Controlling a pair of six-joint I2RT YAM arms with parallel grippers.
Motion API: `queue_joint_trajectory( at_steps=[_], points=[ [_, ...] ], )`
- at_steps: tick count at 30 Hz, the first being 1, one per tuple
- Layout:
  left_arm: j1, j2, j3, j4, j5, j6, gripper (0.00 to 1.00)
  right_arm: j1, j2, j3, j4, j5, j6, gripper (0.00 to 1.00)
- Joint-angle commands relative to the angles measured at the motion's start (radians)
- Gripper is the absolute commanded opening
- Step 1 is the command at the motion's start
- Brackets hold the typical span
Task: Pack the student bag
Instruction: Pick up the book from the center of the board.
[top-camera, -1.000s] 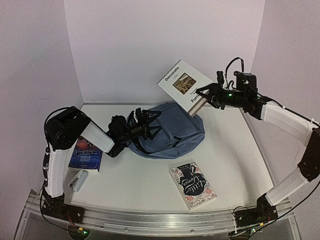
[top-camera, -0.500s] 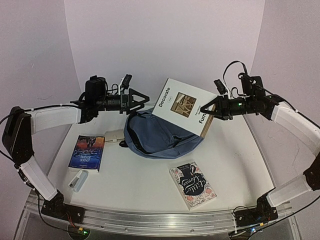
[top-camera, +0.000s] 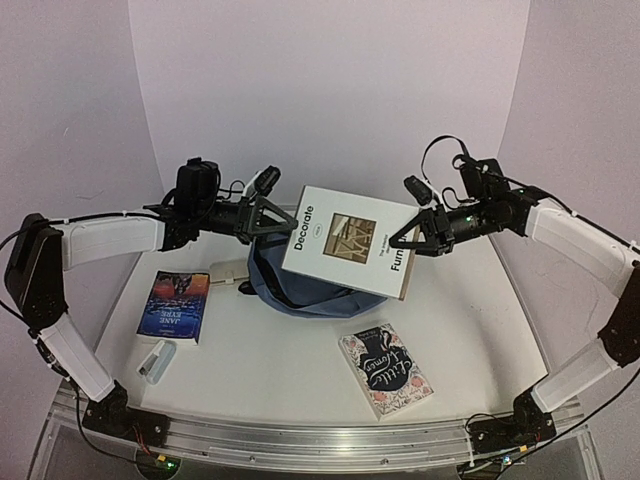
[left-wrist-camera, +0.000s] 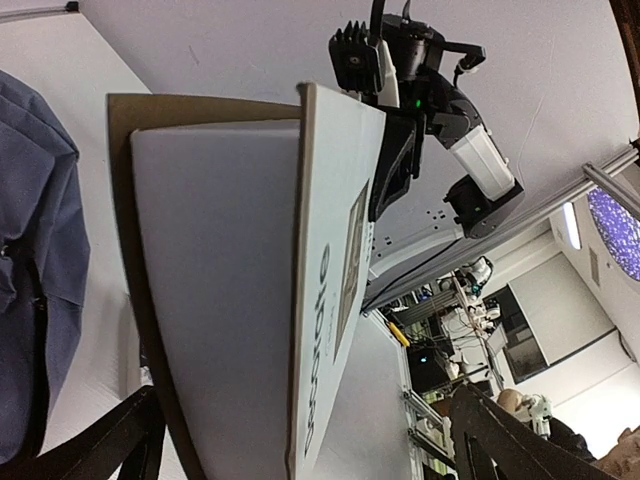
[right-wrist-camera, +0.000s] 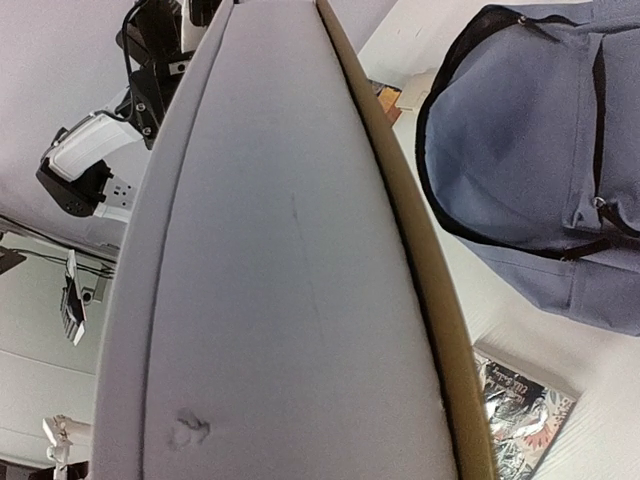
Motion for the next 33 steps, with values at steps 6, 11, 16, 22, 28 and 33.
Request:
queue_joint_trajectory(
  at_steps=[6,11,16,22,28,33],
  points=[
    [-0.034,-0.010,0.001,0.092,0.055,-0.067,0.92,0.051,0.033,0.095,-0.018,-0.079,-0.081,0.28],
    [-0.056,-0.020,-0.013,0.121,0.063,-0.065,0.70,0.052,0.055,0.122,-0.021,-0.077,-0.082,0.28],
    [-0.058,-0.040,-0.050,0.189,0.065,-0.098,0.47,0.053,0.085,0.142,-0.029,-0.077,-0.089,0.29],
    [-0.053,-0.065,-0.086,0.242,0.030,-0.132,0.27,0.049,0.127,0.200,-0.050,-0.028,-0.094,0.52],
    [0.020,-0.096,-0.162,0.321,-0.101,-0.249,0.15,-0.028,0.203,0.315,-0.053,0.148,-0.075,0.88],
    [0.066,-0.125,-0.218,0.355,-0.241,-0.323,0.13,-0.057,0.317,0.460,-0.051,0.439,-0.103,0.89]
  ],
)
